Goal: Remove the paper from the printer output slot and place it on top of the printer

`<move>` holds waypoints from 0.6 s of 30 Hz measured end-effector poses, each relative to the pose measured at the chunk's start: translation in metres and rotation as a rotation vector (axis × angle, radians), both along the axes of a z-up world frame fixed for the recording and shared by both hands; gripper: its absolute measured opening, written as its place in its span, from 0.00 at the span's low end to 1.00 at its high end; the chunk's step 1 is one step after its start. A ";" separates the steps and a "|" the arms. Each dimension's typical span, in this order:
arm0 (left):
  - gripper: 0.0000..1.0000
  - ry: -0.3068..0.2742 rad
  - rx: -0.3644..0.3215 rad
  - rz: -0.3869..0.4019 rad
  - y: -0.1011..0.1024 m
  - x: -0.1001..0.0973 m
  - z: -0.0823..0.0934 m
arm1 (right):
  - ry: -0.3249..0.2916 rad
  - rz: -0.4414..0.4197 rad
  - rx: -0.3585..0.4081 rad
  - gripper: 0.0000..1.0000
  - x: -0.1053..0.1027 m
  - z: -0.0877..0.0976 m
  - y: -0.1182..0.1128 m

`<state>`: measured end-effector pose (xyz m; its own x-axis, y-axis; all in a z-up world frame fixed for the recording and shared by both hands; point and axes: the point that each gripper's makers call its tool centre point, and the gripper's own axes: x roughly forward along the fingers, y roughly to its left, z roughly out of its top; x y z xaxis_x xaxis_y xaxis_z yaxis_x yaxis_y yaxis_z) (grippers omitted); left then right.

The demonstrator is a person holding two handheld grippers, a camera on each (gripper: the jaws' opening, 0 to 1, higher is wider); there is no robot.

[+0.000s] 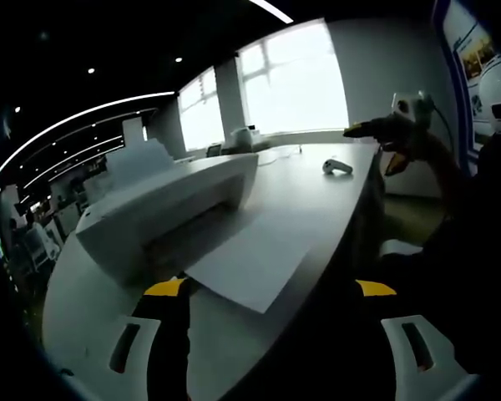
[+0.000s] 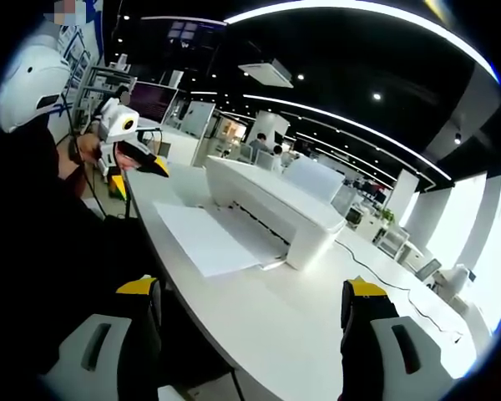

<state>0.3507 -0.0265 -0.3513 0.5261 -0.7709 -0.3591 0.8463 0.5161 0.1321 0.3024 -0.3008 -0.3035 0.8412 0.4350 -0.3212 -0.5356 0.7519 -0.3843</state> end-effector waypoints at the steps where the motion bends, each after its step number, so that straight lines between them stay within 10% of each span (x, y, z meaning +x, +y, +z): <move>1: 0.82 -0.001 -0.001 0.000 0.000 0.000 0.000 | 0.000 0.001 0.001 0.84 0.000 0.000 0.000; 18: 0.82 0.002 -0.007 -0.005 -0.003 0.000 0.000 | -0.011 0.012 0.003 0.84 -0.004 0.005 0.003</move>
<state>0.3503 -0.0294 -0.3512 0.5213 -0.7764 -0.3542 0.8493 0.5125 0.1268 0.2988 -0.2978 -0.2990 0.8394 0.4462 -0.3104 -0.5403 0.7467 -0.3879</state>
